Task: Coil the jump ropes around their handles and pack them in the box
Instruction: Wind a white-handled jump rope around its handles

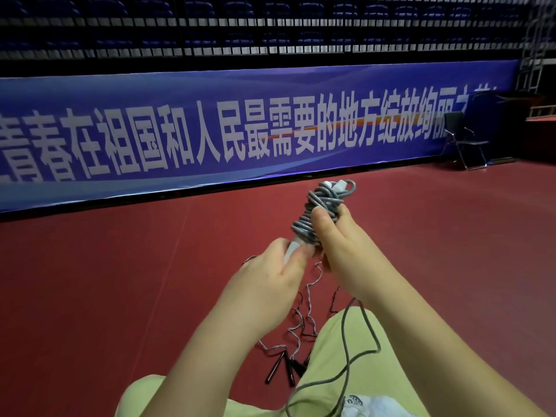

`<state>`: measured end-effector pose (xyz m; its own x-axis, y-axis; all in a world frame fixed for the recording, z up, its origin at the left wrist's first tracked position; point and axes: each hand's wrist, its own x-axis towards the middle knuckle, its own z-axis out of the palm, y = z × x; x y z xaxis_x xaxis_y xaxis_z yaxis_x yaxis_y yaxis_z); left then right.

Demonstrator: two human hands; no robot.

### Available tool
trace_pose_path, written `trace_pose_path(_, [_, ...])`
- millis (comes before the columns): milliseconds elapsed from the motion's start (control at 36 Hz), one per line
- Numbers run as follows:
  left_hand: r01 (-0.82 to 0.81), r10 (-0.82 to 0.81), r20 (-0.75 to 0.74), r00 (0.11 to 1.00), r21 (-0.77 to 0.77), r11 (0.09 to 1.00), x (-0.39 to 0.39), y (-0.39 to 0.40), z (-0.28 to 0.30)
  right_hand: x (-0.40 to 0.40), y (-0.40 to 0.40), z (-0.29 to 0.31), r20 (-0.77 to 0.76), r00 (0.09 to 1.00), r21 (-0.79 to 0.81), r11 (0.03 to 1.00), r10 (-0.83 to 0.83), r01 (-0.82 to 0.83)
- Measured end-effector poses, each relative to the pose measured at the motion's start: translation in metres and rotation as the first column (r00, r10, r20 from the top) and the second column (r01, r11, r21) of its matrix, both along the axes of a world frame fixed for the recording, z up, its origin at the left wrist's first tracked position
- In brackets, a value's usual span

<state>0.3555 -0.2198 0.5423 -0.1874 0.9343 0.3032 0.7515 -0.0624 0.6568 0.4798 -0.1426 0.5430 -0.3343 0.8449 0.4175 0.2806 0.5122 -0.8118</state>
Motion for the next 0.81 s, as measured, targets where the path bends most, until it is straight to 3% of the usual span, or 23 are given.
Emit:
trace_pose_path(167, [-0.027,0.034,-0.155,0.987,0.044,0.999,0.003,-0.001,-0.001,-0.002,-0.001,0.003,-0.05,0.999,-0.053,0.998,0.014,-0.017])
trace_pose_path(361, [0.027,-0.028,-0.014,1.0,-0.065,0.998,0.002,-0.002,-0.001,-0.002,0.0,-0.001,-0.165,0.982,-0.042,0.994,0.088,-0.096])
trace_pose_path(472, [0.158,-0.134,0.177,0.975,-0.13,0.979,-0.009,-0.001,0.0,-0.003,0.002,-0.002,-0.282,0.95,-0.021,0.989,0.135,-0.147])
trace_pose_path(667, [0.4,-0.271,0.623,0.734,-0.074,0.914,-0.011,0.003,0.0,-0.003,0.005,-0.002,-0.343,0.919,-0.042,0.974,0.196,-0.223])
trace_pose_path(806, [0.591,-0.275,0.877,0.395,-0.014,0.806,-0.016,0.003,-0.005,-0.003,-0.001,-0.001,-0.398,0.891,-0.078,0.959,0.219,-0.271])
